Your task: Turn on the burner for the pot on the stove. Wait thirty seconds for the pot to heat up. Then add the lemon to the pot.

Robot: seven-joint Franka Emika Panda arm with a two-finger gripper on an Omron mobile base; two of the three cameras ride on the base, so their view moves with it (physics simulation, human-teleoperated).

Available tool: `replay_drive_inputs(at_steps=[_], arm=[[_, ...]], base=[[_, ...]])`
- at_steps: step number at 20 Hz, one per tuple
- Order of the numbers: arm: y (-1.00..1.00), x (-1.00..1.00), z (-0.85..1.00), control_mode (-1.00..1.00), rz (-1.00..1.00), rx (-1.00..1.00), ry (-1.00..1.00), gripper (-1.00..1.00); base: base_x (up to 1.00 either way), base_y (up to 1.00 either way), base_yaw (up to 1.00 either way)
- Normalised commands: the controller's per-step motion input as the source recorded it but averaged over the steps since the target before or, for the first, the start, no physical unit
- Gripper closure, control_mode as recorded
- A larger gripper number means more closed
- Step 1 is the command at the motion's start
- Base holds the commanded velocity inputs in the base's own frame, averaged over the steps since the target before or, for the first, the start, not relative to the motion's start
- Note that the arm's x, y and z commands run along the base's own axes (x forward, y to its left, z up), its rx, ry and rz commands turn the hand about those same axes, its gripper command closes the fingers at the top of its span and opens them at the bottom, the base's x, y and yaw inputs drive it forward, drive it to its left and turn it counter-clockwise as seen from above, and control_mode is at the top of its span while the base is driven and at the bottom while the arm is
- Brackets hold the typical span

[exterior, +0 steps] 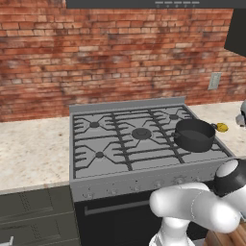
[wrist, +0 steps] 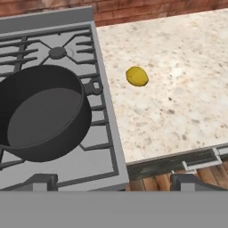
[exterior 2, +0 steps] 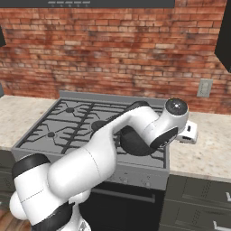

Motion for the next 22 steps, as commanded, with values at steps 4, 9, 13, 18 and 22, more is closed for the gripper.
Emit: replay_drive_inputs(at_steps=[4, 9, 13, 18, 22], arm=[[0.0, 0.0, 0.0, -1.0, 0.0, 0.0, 0.0, -1.0], [0.0, 0.0, -0.03, -1.0, 0.0, 0.0, 0.0, -1.0], [0.0, 0.0, -0.13, -1.0, 0.0, -0.01, 0.0, -1.0], [0.0, 0.0, -0.12, -1.0, 0.0, -0.01, 0.0, -1.0], [0.0, 0.0, -0.06, -1.0, 0.0, 0.0, 0.0, -1.0]], base=[[0.0, 0.0, 0.0], [0.0, 0.0, 0.0], [0.0, 0.0, 0.0], [0.0, 0.0, 0.0], [0.0, 0.0, 0.0]])
